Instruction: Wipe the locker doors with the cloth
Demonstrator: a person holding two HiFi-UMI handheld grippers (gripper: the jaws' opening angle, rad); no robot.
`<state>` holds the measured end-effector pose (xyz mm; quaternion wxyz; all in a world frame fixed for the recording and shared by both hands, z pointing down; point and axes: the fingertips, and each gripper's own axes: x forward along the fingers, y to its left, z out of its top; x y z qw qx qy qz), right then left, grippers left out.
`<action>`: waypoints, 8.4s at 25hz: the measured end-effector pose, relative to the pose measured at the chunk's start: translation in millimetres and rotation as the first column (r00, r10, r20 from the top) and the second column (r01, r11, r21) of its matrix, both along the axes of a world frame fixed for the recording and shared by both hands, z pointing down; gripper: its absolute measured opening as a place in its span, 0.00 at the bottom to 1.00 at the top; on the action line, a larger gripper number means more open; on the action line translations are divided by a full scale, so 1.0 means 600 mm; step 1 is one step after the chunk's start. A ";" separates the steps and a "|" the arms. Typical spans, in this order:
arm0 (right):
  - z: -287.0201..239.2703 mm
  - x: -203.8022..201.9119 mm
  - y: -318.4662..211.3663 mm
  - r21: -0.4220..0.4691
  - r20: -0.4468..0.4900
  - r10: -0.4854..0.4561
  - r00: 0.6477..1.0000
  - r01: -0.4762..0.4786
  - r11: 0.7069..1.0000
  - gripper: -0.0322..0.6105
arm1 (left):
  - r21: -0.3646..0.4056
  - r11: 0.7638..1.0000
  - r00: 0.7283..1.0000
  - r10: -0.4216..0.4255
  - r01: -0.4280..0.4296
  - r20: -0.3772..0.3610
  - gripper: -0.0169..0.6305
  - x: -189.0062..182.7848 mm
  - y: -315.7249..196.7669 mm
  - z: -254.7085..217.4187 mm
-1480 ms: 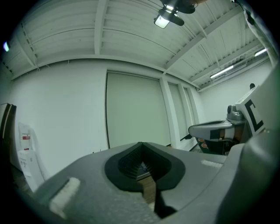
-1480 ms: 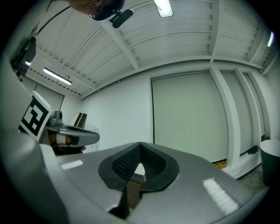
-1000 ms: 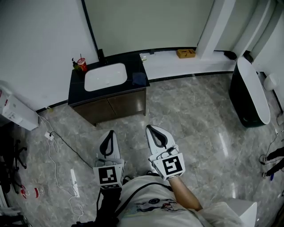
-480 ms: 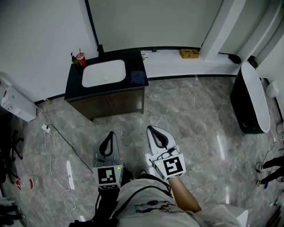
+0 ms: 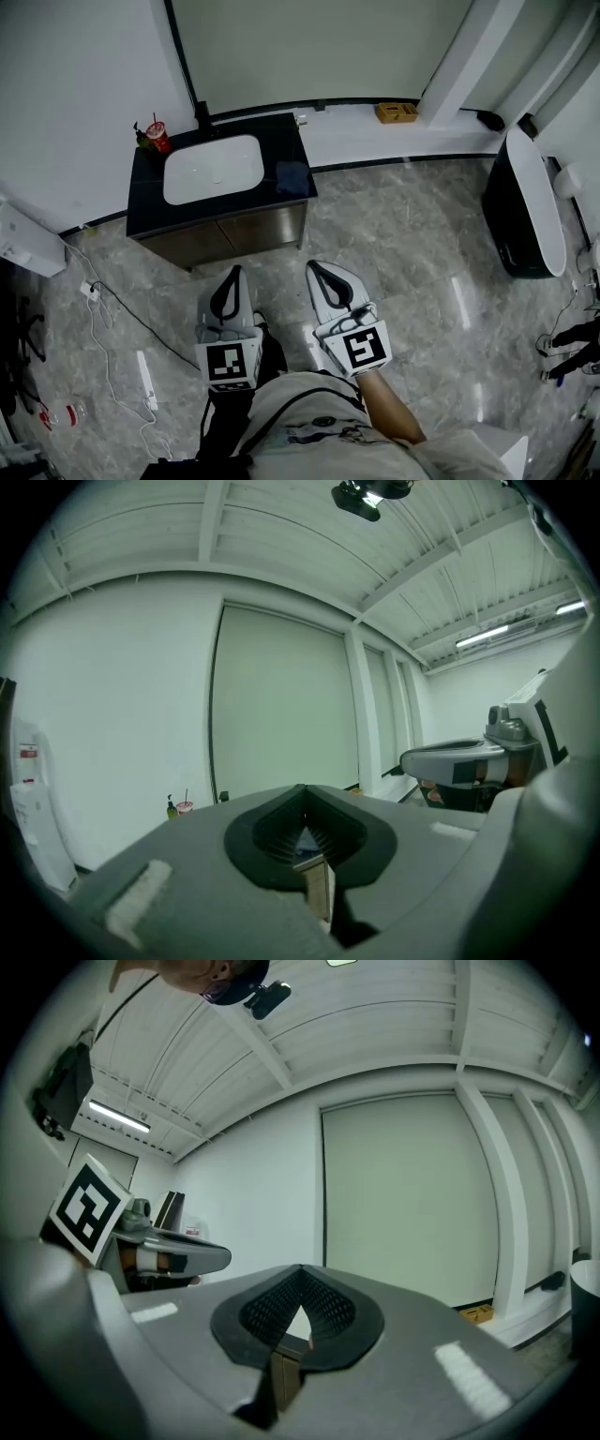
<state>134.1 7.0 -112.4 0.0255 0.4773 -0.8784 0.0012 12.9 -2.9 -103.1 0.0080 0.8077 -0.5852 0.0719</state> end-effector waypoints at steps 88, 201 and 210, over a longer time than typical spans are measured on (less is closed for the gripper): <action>0.523 0.077 -0.552 -0.530 -0.159 -0.077 0.984 -0.019 0.848 0.16 | -0.456 0.880 0.991 -0.111 0.135 0.078 0.03 -0.035 -0.345 0.396; 1.463 0.075 -0.538 0.076 -0.593 0.105 0.798 -0.074 0.994 0.16 | -0.146 0.934 0.944 -0.318 0.327 0.083 0.03 -0.186 -0.097 1.169; 1.400 0.035 -0.535 0.112 -0.583 0.100 0.806 -0.042 0.993 0.16 | -0.156 0.946 0.958 -0.277 0.285 0.072 0.03 -0.159 -0.104 1.172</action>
